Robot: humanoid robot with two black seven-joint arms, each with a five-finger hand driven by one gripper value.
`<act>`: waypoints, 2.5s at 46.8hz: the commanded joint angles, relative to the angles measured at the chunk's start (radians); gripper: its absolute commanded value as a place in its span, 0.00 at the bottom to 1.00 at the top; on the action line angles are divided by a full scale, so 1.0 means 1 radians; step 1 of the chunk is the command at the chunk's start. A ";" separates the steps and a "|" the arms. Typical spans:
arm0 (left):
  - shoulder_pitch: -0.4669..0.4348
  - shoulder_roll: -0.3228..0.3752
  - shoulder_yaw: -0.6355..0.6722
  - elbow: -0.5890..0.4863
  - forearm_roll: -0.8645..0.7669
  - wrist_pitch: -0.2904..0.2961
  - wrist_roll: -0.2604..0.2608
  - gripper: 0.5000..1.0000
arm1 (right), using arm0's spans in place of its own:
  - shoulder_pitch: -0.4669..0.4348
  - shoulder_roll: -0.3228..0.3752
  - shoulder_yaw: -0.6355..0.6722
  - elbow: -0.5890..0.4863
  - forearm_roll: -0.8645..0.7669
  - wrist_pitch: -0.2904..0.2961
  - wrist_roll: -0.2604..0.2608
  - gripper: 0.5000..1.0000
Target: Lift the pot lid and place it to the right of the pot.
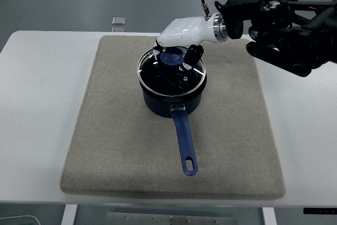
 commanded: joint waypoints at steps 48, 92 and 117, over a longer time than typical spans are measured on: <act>0.000 0.000 0.000 -0.001 0.000 0.000 0.000 1.00 | -0.003 0.011 -0.051 -0.249 -0.009 -0.004 0.002 0.00; 0.000 0.000 0.000 -0.001 0.000 0.000 0.000 1.00 | -0.089 -0.071 -0.185 -0.334 -0.011 -0.063 0.057 0.00; 0.000 0.000 0.000 0.001 0.000 0.000 0.000 1.00 | -0.112 -0.109 -0.277 -0.327 -0.005 -0.070 0.142 0.00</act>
